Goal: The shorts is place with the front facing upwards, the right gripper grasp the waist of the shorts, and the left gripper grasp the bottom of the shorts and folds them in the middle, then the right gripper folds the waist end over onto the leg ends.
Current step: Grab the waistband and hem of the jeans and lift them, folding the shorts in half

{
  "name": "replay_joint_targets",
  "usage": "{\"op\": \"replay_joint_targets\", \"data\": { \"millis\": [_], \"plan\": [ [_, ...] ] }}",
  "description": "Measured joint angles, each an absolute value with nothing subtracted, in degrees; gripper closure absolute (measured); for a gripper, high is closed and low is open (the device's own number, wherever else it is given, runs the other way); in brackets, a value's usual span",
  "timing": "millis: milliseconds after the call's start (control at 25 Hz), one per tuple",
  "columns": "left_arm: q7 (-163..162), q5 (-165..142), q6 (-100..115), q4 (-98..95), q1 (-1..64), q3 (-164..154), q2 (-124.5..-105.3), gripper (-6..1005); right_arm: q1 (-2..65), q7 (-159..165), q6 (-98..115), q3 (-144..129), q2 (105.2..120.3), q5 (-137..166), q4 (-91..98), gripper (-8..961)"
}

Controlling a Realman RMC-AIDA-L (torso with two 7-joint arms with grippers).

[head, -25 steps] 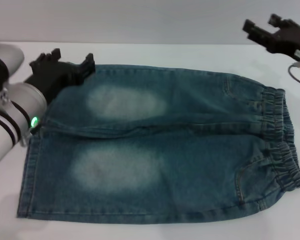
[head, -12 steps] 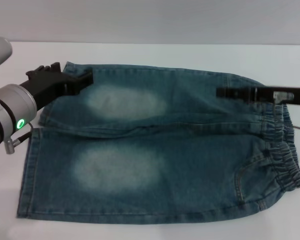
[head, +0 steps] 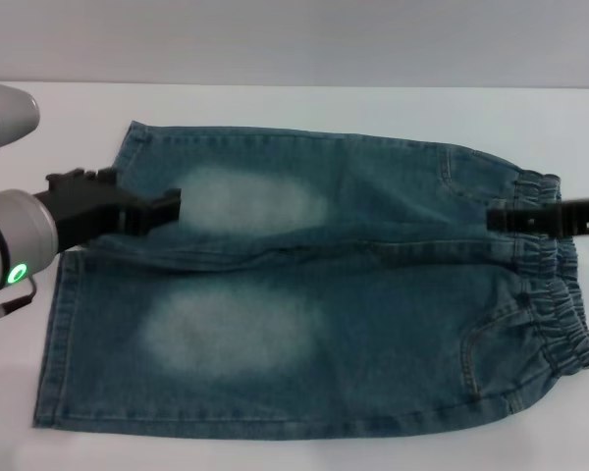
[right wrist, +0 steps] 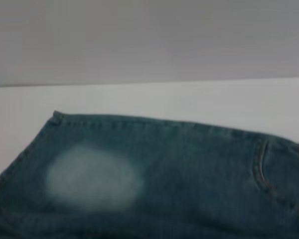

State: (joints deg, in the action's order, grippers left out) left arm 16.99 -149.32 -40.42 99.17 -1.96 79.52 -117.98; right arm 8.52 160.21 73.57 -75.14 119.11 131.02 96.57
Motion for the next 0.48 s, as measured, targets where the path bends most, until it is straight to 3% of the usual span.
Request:
{"op": "replay_joint_targets", "data": {
  "millis": [480],
  "plan": [
    [7.6,-158.7,-67.5,108.6,-0.2,82.2,-117.98,257,7.8,157.8,80.2,-71.4,119.12,127.6,96.0,134]
  ]
}}
